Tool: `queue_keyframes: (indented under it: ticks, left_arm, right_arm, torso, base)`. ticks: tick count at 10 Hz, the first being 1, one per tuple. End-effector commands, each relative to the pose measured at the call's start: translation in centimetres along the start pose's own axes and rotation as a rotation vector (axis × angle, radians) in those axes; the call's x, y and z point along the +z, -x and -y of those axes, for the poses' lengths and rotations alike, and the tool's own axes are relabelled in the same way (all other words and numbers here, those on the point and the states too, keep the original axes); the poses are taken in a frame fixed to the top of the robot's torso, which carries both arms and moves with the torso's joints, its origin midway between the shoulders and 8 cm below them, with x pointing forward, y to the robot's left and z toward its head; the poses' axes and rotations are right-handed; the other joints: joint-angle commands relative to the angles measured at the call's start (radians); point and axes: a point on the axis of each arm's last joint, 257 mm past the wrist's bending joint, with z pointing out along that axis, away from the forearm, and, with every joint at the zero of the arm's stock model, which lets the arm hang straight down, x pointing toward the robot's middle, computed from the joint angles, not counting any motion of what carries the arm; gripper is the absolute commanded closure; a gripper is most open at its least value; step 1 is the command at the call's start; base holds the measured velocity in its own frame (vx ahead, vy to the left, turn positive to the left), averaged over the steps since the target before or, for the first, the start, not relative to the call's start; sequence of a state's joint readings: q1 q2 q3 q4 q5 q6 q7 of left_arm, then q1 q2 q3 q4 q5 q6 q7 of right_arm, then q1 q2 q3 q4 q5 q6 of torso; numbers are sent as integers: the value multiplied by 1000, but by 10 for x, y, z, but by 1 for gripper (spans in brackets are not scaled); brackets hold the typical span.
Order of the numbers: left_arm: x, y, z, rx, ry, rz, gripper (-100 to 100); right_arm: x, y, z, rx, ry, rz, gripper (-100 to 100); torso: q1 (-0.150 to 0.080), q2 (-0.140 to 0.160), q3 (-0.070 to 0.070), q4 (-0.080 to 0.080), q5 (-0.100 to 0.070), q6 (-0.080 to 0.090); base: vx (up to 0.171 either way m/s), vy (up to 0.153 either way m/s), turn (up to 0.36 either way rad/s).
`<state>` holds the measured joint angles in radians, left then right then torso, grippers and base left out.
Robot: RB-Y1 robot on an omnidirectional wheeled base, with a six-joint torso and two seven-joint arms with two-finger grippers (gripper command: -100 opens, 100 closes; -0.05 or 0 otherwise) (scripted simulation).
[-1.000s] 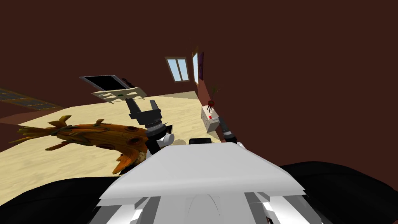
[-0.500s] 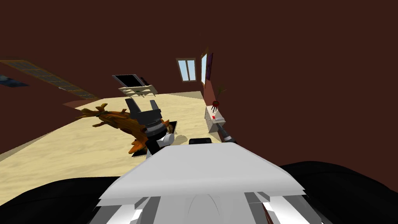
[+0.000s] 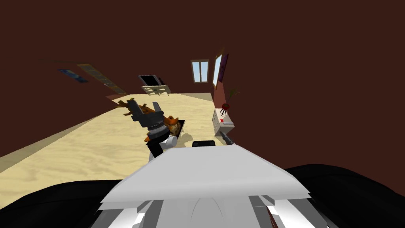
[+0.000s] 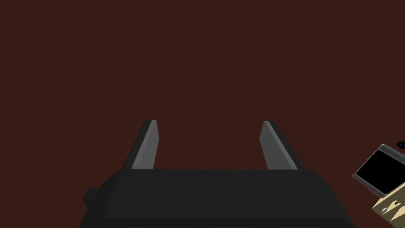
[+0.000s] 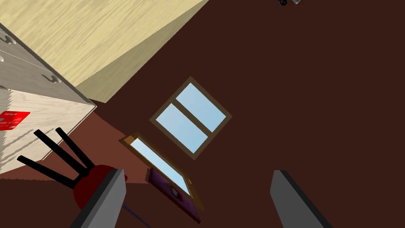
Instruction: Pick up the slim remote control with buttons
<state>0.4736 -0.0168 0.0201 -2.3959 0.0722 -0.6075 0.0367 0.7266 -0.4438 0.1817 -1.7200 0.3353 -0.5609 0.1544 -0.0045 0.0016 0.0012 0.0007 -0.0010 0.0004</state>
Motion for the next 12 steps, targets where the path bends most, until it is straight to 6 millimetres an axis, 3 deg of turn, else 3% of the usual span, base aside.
queue_keyframes:
  ticks: [1,4,7,9,10,12]
  left_arm:
    - [0,0,0,0,0,0,0]
    - [0,0,0,0,0,0,0]
    - [0,0,0,0,0,0,0]
    - [0,0,0,0,0,0,0]
    - [0,0,0,0,0,0,0]
    - [0,0,0,0,0,0,0]
  right_arm:
    - [-12,-22,21,-47,-41,-72,-100]
    - [-37,-49,57,-78,-117,-158,-100]
    - [-78,-83,98,-148,-197,-293,-100]
    - [-85,-87,107,-145,-219,-305,-100]
    - [-101,-98,118,-180,-237,-361,-100]
    - [-113,-103,131,-175,-270,-379,-100]
  torso:
    - [0,0,0,0,0,0]
    - [-1,-1,0,0,0,-1]
    - [-2,-2,-1,0,0,0]
    - [-2,-2,-1,0,-1,0]
    - [-2,-3,-2,-1,0,1]
    - [-2,-3,-2,-1,-1,1]
  base:
    - [-35,-16,396]
    - [-29,-16,323]
    - [-16,-26,331]
    - [-10,-28,218]
    - [-5,-28,378]
    - [-2,-31,170]
